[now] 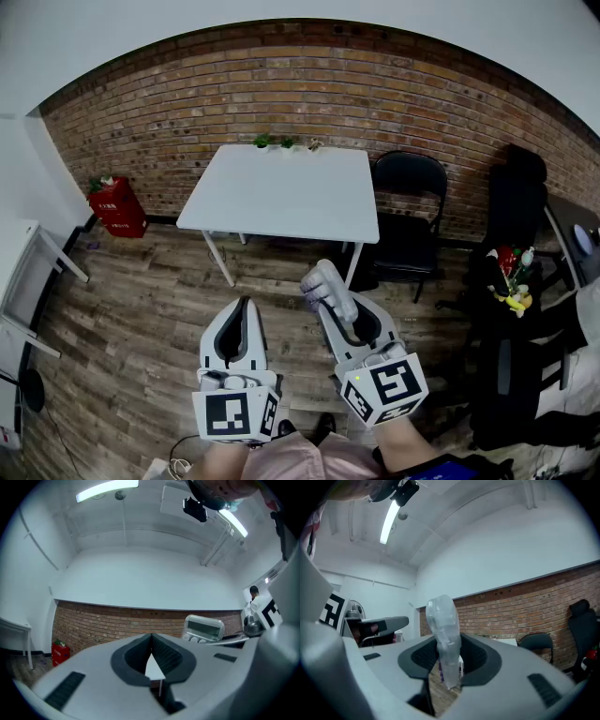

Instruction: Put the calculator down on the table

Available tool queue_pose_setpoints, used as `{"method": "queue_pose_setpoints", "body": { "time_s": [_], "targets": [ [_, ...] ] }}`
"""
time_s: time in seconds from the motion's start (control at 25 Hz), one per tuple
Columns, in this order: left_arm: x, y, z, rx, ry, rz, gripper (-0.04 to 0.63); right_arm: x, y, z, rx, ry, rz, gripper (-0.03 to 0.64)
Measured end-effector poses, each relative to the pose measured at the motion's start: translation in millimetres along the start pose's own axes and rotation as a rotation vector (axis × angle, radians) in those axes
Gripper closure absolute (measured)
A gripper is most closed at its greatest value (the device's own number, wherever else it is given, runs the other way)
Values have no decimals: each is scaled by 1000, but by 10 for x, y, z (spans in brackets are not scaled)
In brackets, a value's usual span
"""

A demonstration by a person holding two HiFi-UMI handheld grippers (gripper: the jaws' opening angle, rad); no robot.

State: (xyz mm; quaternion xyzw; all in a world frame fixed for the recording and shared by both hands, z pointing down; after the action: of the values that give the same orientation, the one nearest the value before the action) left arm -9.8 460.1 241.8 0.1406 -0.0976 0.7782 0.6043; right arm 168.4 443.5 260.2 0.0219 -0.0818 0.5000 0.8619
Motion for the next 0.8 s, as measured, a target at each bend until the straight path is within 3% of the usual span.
{"method": "queue_pose_setpoints", "body": {
  "time_s": [0.8],
  "targets": [
    [-58,-309,263,-28,50,-73,584,85,-521,148,-73,8,-33,485]
  ]
}}
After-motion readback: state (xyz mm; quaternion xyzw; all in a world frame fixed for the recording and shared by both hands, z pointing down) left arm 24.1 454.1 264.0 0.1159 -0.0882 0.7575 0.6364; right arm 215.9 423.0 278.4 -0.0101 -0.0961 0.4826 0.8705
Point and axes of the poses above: the fingertips, and each gripper's own axes: x backward along the fingers, y to its left, z out of its underside, the point moved 7 cm from there along x, backward along the fingers, and after that the axes turned 12 degrees about -y, right-handed, at the moved point
